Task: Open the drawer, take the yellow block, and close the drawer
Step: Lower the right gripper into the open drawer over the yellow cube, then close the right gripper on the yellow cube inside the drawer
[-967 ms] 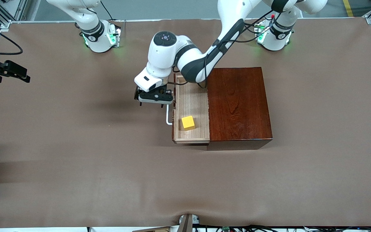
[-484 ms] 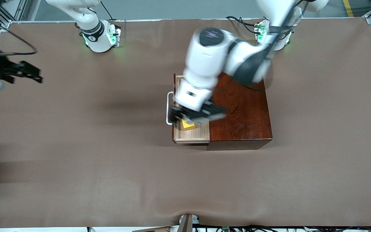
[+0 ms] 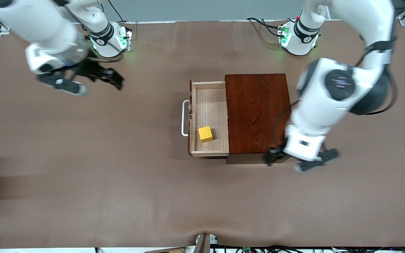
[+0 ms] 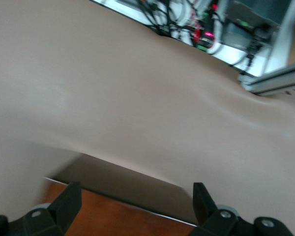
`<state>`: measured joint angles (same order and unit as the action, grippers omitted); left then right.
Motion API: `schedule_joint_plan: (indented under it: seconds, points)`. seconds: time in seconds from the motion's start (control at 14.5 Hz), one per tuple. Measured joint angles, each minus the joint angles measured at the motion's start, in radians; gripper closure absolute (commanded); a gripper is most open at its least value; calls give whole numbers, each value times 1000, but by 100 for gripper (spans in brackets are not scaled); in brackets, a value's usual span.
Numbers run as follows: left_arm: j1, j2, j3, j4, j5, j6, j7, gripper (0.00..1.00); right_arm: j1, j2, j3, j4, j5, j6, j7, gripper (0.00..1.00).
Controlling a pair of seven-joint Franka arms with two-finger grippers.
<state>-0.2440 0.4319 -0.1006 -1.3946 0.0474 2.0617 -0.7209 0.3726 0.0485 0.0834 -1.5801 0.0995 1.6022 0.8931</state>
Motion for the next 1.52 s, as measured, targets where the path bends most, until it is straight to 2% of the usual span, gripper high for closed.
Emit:
schedule_joint_plan:
  seconds: [0.14,0.35,0.55,0.83,0.97,1.17,1.52]
  points:
    - [75,-62,-1,-75,-8,-6,102,0,65,77,0,61,0,18,203,0]
    - [126,-152,-2,-194,-9,-8,222,0,97,208,-2,157,4,46,472,0]
    - [172,-249,-2,-285,-9,-41,357,0,118,302,-2,182,7,186,781,0]
    - [264,-372,-1,-319,-39,-211,582,0,170,396,-3,186,8,408,1168,0]
    - [291,-426,-1,-319,-60,-305,655,0,220,442,-5,188,7,491,1278,0]
    - [292,-488,-27,-318,-67,-401,677,0,252,505,-9,191,7,531,1356,0]
    - [289,-503,-49,-280,-67,-481,756,0,283,569,-11,195,-1,607,1381,0]
